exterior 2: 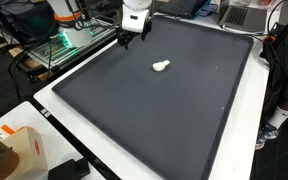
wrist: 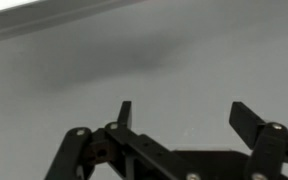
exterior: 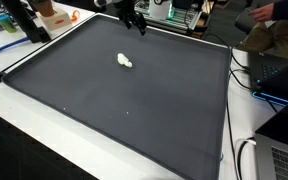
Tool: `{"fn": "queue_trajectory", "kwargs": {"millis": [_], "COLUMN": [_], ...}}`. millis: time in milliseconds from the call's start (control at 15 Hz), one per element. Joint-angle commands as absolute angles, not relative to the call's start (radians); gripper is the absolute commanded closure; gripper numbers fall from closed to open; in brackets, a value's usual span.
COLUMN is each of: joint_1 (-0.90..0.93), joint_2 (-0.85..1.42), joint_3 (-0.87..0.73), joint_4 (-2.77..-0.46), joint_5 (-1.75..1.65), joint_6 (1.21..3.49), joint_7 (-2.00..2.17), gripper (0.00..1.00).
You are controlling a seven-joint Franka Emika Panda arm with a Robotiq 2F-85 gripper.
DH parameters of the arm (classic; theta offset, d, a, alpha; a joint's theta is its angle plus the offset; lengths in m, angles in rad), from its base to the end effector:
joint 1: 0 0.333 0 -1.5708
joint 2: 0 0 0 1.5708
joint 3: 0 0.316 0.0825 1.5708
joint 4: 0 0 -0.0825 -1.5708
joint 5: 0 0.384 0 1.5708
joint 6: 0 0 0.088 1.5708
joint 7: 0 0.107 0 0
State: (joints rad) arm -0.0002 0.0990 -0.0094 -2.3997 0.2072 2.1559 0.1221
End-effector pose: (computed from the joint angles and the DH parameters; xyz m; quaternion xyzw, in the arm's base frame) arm 0.4572 0.0039 0.2516 -0.9733 0.1354 0.1735 0.0651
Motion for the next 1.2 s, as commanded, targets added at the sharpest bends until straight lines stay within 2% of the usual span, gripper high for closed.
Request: {"fn": "queue_trajectory", "kwargs": {"millis": [0,467,867,933,1000,1133], "joint_1": [-0.002,0.025,0.029,0.028,0.027,0.026], "joint_2": [0.099,-0.009,-0.073,-0.078,-0.079,-0.082], "joint_3": [-0.008,0.042,0.036,0.033,0.029,0.024], "joint_4": [-2.398,-2.408,-2.322,-2.311,-2.302,-2.288], "joint_5": [0.207,0.298,0.377,0.382,0.388,0.399], "joint_6": [2.154,2.026,1.859,1.841,1.827,1.809], "joint_7": [0.122,-0.021,-0.015,-0.016,-0.018,-0.015], "gripper": [0.0,0.0,0.0,0.1,0.27,0.44]}}
